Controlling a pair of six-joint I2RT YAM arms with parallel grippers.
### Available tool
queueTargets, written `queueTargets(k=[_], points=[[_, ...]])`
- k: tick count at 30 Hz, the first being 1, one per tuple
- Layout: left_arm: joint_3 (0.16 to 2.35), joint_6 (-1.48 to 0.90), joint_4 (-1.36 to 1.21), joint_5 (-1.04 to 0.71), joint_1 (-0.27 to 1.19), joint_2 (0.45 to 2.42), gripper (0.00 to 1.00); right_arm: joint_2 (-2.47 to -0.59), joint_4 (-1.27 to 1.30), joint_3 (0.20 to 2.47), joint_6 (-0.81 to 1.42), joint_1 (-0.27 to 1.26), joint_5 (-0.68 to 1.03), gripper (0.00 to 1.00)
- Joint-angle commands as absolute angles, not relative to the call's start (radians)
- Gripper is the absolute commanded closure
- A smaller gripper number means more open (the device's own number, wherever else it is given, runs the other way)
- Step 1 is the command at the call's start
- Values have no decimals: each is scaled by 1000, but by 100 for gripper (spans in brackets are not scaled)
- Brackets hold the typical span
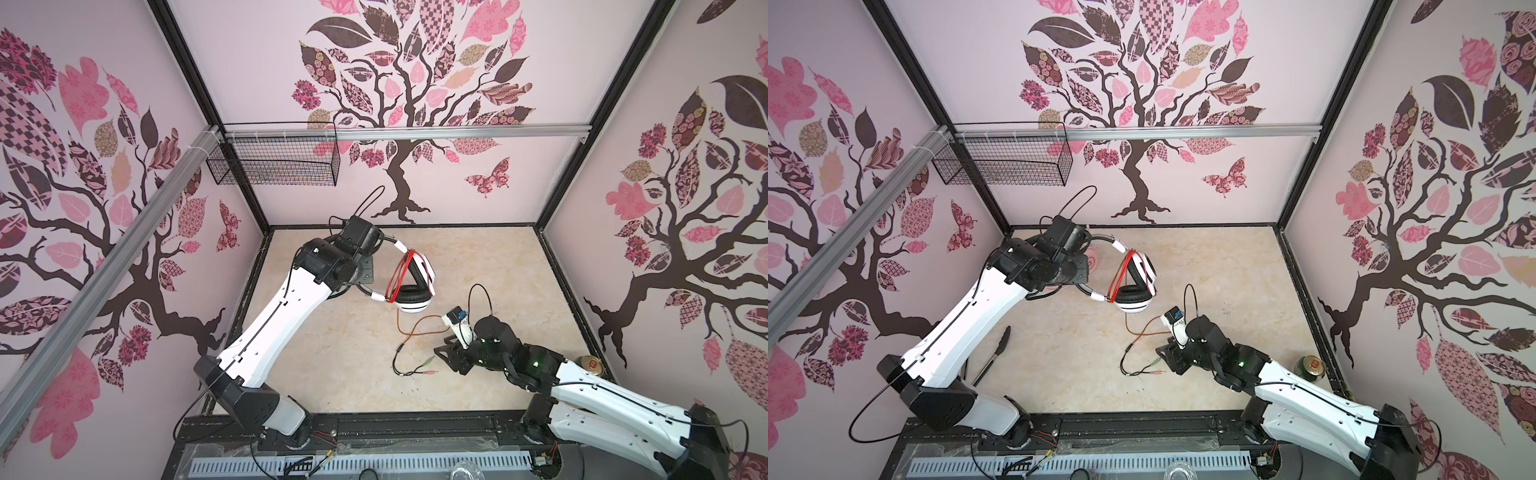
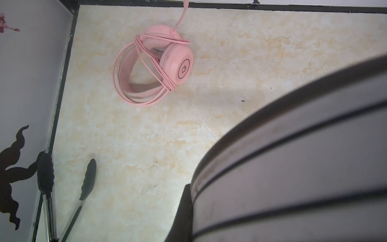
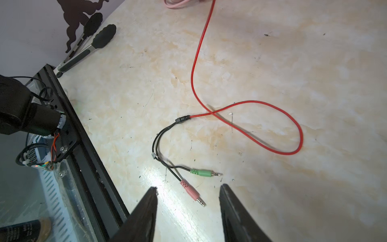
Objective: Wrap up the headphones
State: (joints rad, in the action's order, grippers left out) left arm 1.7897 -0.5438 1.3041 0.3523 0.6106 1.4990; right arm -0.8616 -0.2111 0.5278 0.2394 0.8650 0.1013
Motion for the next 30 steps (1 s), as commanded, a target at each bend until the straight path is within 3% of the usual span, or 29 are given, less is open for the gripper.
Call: queueTargets(k=[1,7,13,17,20,30], points=[[1885,-603,1296,309,609,1468,100,-884,-121,519,226,862,115,43],[1933,-655,1341,292,603,1472,100,-986,60,467,164,862,118,37],[2009,-681,1348,282,602,1459,100,-1185,172,501,121,861,-27,29],[2058,-691,1370,278,598,1458,100,-1292,216,534,91,862,-160,18],[2079,-695,1374,266,598,1454,100,-1351,255,562,64,861,-179,3],[2101,-707,1367,204,593,1435,100,-1537,739,568,-128,858,-95,0]])
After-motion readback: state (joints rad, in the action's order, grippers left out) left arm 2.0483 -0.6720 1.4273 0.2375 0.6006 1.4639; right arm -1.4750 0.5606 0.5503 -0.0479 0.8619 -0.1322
